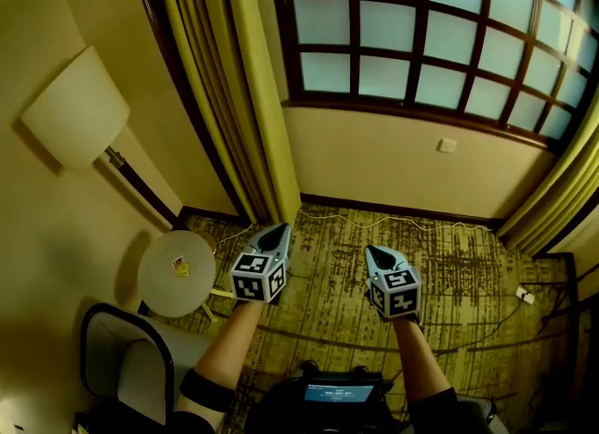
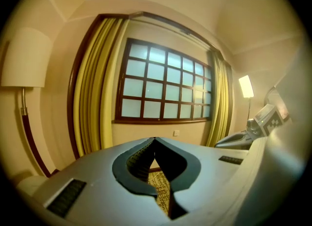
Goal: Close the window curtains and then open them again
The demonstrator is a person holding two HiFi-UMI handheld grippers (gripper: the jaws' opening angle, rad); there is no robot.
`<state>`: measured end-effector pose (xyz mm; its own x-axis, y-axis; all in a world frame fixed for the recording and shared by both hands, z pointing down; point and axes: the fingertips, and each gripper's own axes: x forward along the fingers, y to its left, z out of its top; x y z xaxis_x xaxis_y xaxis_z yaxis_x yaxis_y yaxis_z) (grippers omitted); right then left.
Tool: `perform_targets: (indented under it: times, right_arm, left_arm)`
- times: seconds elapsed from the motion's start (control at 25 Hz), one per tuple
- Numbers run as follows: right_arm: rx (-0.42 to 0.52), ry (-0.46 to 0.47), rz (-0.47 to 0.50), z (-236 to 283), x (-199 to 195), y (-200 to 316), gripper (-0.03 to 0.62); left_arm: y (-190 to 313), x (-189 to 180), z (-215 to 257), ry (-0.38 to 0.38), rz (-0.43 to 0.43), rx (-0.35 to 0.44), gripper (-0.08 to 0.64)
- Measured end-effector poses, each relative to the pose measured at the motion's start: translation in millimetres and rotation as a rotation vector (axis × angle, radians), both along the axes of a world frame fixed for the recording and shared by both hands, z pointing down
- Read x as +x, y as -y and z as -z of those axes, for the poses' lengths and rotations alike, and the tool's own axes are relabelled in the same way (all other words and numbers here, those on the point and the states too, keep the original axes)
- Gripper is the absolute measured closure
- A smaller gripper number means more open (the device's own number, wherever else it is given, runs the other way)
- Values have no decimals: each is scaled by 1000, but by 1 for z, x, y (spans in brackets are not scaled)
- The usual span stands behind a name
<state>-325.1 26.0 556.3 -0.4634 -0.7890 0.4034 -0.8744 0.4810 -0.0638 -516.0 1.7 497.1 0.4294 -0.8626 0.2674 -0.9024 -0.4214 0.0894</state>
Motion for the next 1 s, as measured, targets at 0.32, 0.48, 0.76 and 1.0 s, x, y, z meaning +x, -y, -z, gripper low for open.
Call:
perform_targets:
  times: [0.32,0.48,0.76,1.0]
  right_arm:
    - [43,-5,55,25,-79,30,571]
    - [40,-4,72,27,-98,49,571]
    - [37,0,121,21,-112,126,572]
    - [41,18,179,28,-125,210,572]
  left_arm:
    - [43,-40,39,2,-4,63,572]
    - [66,-46,41,-9,-14,63,572]
    - [137,-45,21,-9,3,42,572]
    - [214,-55,26,3,53,41,572]
